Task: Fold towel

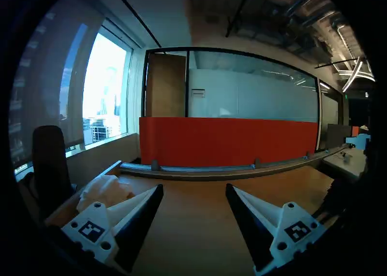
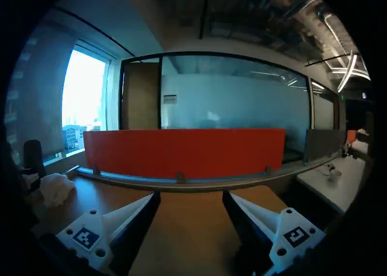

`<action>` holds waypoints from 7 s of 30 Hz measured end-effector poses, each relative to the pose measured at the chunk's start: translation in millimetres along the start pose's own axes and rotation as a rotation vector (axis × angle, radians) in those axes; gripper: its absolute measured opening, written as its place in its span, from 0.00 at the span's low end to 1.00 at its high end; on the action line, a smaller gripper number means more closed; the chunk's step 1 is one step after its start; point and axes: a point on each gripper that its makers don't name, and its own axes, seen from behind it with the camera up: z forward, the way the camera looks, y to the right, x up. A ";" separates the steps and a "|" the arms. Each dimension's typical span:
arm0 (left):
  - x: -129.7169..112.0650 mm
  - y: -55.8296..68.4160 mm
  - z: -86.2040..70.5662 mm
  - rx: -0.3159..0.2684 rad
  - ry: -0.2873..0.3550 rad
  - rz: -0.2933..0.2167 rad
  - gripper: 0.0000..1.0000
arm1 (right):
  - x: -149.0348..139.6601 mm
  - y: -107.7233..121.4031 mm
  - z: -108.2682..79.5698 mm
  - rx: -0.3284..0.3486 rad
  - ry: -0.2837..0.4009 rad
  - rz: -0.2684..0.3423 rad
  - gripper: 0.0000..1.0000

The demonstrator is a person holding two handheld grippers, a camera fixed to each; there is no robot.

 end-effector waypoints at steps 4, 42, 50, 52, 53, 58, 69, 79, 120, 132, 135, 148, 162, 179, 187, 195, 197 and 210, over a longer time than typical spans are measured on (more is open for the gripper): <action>-0.9 -4.4 0.7 0.013 0.015 0.029 0.95 | 7.6 -2.4 -2.0 -0.004 0.006 0.028 0.99; -141.5 -9.1 14.6 0.042 0.094 0.074 0.95 | -73.6 -34.1 13.2 0.021 0.020 0.015 0.99; -157.0 -10.6 13.6 0.040 0.102 0.071 0.95 | -93.6 -31.8 11.8 0.020 0.011 0.014 0.99; -159.2 -11.1 13.9 0.038 0.104 0.059 0.95 | -94.6 -32.0 11.4 0.023 0.008 0.012 0.99; -160.4 -11.3 14.2 0.036 0.104 0.053 0.95 | -94.5 -32.1 11.2 0.023 0.008 0.012 0.99; -166.2 -14.1 15.4 0.040 0.101 0.040 0.95 | -92.5 -32.0 10.3 0.022 0.013 0.009 0.99; -167.4 -14.5 18.9 0.036 0.100 0.021 0.95 | -94.2 -29.1 7.0 0.021 0.007 -0.008 0.99; -167.6 -14.6 18.7 0.033 0.098 0.020 0.95 | -93.8 -26.0 5.2 0.016 0.006 -0.005 1.00; -176.5 -12.3 22.4 0.033 0.099 0.020 0.96 | -122.7 24.3 11.3 -0.045 0.118 0.004 0.99; -176.8 -11.7 22.3 0.033 0.099 0.020 0.96 | -174.8 34.8 17.8 -0.054 0.122 -0.020 0.99; -176.7 -11.6 22.1 0.033 0.099 0.021 0.96 | -182.2 37.6 19.4 -0.063 0.125 -0.020 0.99; -177.1 -11.4 22.0 0.033 0.099 0.020 0.96 | -213.8 38.4 23.8 -0.056 0.097 0.012 0.99; -177.7 -11.7 21.5 0.033 0.099 0.020 0.96 | -223.6 34.2 24.3 -0.039 0.098 0.006 0.99; -177.5 -11.9 21.5 0.033 0.099 0.020 0.95 | -221.3 20.8 20.7 -0.022 0.121 -0.018 0.99; -177.4 -11.4 21.6 0.033 0.099 0.020 0.95 | -221.1 20.5 20.4 -0.017 0.122 -0.018 0.99; -177.5 -11.5 21.9 0.033 0.099 0.020 0.96 | -220.6 19.5 19.9 -0.016 0.122 -0.018 0.99; -177.6 -11.5 21.7 0.033 0.099 0.020 0.96 | -220.4 19.6 19.8 -0.016 0.122 -0.018 0.99; -177.3 -12.1 22.4 0.033 0.099 0.020 0.95 | -221.3 20.3 19.8 -0.012 0.121 -0.018 0.99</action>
